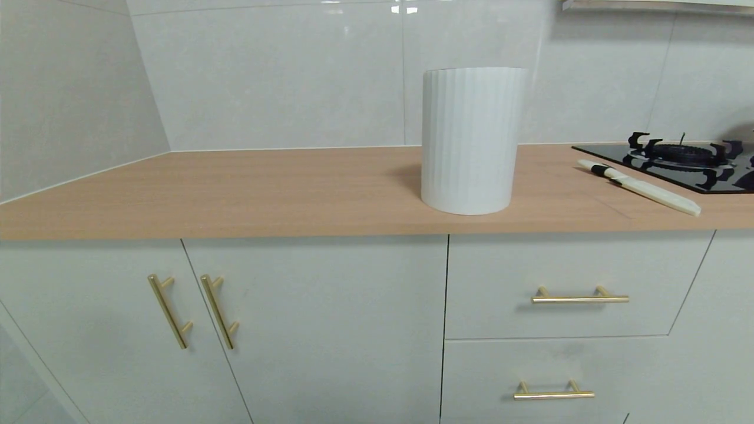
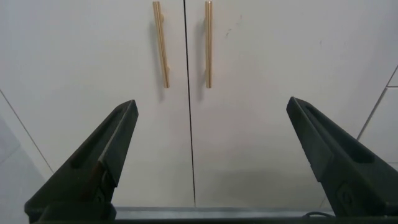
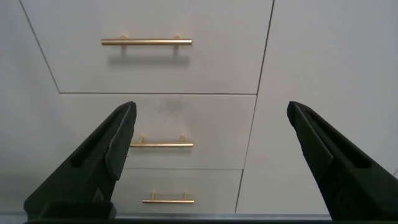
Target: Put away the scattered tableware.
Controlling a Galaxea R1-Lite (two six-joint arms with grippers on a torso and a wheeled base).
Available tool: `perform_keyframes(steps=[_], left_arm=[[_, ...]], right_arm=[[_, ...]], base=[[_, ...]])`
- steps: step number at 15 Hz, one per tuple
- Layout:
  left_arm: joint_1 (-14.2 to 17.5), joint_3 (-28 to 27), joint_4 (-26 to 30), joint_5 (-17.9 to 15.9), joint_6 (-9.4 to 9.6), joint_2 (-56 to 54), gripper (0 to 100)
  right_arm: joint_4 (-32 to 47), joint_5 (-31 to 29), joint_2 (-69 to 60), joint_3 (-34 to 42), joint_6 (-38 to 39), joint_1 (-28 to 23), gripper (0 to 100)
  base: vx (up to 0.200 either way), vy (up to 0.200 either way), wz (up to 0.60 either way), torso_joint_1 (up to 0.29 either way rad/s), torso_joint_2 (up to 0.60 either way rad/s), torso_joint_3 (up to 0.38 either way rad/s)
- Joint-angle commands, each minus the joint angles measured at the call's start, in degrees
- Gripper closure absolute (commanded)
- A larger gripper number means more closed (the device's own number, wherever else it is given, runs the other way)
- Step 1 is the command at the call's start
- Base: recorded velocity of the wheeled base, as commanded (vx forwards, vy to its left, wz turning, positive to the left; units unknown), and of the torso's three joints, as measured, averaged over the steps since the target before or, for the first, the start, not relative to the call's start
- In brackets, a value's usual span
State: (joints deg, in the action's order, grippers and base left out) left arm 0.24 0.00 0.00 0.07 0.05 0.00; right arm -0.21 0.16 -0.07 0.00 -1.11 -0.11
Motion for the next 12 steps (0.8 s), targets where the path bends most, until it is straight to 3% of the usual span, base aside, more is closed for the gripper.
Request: perform_keyframes(steps=[1,2,9,12], left_arm=[[0.02,0.00,0.00,0.01,0.04,0.00,0],[0.02,0.00,0.00,0.01,0.04,0.00,0],[0.02,0.00,0.00,0.01,0.04,0.00,0],[0.02,0.00,0.00,0.01,-0.05,0.00,0]], right_arm=[[-0.06,0.02,0.07,0.00,-0.03,-0.07,0],[-0.06,0.02,0.07,0.00,0.05,0.02,0],[0.03,0.02,0.07,0.00,-0.03,0.02,0],[0.03,0.02,0.07,0.00,-0.03,-0.07,0]], base=[[0.000,0.000,0.00,0.000,0.00,0.000],[0.000,0.000,0.00,0.000,0.00,0.000],[0.000,-0.200,0.00,0.002,0.00,0.001],[0.000,0.000,0.00,0.000,0.00,0.000]])
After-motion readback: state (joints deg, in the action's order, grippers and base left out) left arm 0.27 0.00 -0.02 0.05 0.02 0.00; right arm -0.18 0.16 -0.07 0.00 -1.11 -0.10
